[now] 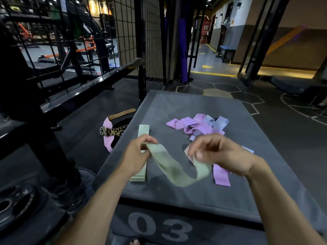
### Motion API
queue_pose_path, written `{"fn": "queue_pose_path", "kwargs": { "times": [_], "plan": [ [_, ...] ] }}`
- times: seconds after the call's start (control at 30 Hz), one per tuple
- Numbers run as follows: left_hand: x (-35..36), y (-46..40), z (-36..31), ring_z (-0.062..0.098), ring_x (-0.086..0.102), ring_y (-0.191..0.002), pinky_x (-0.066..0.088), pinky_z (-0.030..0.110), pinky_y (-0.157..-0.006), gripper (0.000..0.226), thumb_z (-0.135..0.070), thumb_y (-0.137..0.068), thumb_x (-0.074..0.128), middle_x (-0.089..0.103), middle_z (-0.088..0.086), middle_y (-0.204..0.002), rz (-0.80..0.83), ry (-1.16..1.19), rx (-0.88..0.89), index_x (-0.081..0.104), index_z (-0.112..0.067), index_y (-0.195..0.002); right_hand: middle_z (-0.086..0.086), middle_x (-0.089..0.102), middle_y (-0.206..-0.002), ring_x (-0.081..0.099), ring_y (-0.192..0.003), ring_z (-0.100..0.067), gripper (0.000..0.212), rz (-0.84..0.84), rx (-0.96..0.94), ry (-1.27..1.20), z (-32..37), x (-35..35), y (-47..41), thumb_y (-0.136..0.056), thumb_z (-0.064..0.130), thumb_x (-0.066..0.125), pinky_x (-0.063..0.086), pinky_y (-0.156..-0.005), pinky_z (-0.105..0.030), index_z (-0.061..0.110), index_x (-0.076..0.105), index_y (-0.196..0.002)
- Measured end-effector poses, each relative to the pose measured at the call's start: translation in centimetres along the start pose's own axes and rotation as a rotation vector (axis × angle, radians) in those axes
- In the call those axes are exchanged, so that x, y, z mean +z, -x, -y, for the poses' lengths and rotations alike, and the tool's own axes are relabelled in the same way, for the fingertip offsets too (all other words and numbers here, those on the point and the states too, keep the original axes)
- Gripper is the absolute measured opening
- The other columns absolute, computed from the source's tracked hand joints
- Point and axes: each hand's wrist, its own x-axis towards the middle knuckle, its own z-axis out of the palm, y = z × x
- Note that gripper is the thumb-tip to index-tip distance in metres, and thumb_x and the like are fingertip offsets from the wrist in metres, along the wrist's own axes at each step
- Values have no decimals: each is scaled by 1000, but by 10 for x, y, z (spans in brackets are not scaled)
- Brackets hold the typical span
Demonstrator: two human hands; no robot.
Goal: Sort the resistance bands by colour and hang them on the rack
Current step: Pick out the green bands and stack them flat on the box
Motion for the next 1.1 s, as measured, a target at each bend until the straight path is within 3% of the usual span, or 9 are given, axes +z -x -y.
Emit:
{"fn": "queue_pose_path", "kwargs": {
  "times": [0.1, 0.17, 0.23, 0.37, 0.57, 0.73, 0.9, 1.03, 1.1],
  "plan": [
    [2, 5, -14, 7, 66, -107, 52, 28, -91, 55, 21, -77, 55, 70, -19, -109, -43, -42, 156, 73, -28, -93, 3, 72, -93, 64, -88, -9, 15, 289, 205, 127, -2, 8, 5, -93, 8, 70, 48, -81, -22, 16, 76, -103],
    [6, 9, -24, 6, 65, -110, 52, 27, -92, 56, 22, -77, 57, 70, -16, -114, -9, 8, 205, 76, -28, -91, -5, 75, -96, 67, -91, -15, 14, 315, 257, 142, -7, 13, 3, -95, 7, 67, 51, -87, -32, 6, 74, -107],
    [11, 14, -31, 6, 66, -109, 51, 22, -90, 49, 23, -76, 58, 71, -6, -116, 57, 32, 268, 78, -19, -91, -14, 75, -98, 69, -90, -22, 13, 164, 239, 155, -14, 15, -2, -98, 12, 65, 51, -87, -39, 2, 71, -103],
    [18, 21, -38, 12, 66, -112, 51, 22, -92, 41, 19, -78, 60, 70, -1, -118, 151, 63, 334, 79, -14, -94, -13, 73, -105, 69, -92, -16, 20, -273, 217, 75, -18, 24, -13, -100, 24, 61, 55, -87, -36, 7, 69, -107],
    [17, 22, -42, 11, 65, -111, 54, 25, -89, 31, 11, -81, 72, 66, 1, -121, 130, 98, 338, 80, -16, -94, -17, 71, -98, 65, -90, -22, 22, -344, 169, -172, -22, 34, -21, -98, 18, 65, 56, -94, -38, 2, 70, -112],
    [19, 21, -46, 13, 69, -98, 55, 22, -75, 35, 4, -88, 68, 71, -5, -113, 8, 135, 219, 72, -23, -111, -14, 70, -84, 61, -78, -26, 5, -434, 121, -232, -24, 38, -28, -92, 5, 70, 57, -78, -36, 9, 68, -88],
    [16, 23, -54, 17, 68, -72, 56, 28, -63, 22, -22, -102, 55, 75, 7, -85, -65, 315, 10, 75, -13, -98, -10, 70, -79, 63, -69, -17, 6, -486, 92, -220, -23, 38, -29, -92, 4, 70, 54, -64, -22, 7, 66, -88],
    [14, 25, -53, 10, 66, -67, 53, 25, -64, 8, -14, -94, 69, 75, -1, -78, -37, 209, 95, 76, -12, -91, -12, 69, -82, 64, -73, -19, 5, -456, 84, -190, -23, 38, -29, -91, 7, 71, 57, -71, -30, 7, 67, -92],
    [11, 24, -53, 8, 63, -66, 51, 23, -64, 8, -10, -94, 68, 74, -2, -77, -13, 215, 127, 76, -10, -91, -19, 71, -95, 66, -79, -21, 14, -432, 53, -168, -22, 39, -29, -91, 11, 72, 57, -77, -35, 5, 67, -103]
  ]
}}
